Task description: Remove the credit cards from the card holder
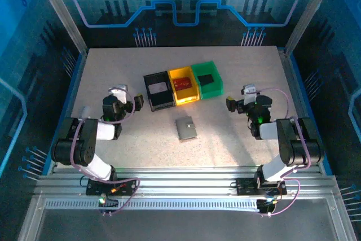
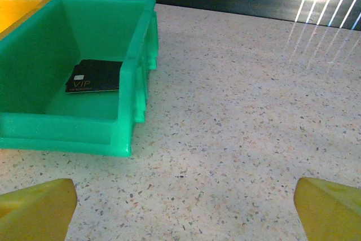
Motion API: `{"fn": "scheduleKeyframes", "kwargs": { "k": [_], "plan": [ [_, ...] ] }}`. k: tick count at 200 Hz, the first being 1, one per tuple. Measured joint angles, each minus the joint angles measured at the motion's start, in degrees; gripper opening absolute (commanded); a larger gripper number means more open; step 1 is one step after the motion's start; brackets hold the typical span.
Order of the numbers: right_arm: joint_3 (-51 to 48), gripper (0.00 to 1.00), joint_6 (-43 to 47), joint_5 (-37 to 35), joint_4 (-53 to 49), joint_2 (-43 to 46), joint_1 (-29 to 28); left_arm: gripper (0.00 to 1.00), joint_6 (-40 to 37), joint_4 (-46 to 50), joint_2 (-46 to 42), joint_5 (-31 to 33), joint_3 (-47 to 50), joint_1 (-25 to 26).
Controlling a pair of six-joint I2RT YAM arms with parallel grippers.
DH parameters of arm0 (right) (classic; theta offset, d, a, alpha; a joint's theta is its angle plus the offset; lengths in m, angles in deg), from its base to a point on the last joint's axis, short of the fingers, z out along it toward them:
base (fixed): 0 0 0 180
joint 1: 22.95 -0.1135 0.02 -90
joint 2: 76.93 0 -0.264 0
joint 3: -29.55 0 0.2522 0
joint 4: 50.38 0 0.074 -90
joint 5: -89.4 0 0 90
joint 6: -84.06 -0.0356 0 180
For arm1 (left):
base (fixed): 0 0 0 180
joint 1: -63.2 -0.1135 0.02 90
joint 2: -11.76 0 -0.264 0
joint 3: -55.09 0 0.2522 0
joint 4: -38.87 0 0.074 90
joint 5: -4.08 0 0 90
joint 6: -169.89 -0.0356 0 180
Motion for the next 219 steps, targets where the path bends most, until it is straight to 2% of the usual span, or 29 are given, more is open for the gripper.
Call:
{"fn": "scheduleKeyframes", "kwargs": {
  "k": [219],
  "plan": [
    [0.0, 1.00, -0.5, -1.2, -0.2, 0.0, 0.0, 0.99, 0.0, 0.0, 0.0, 0.0, 0.0, 0.0]
  ]
}}
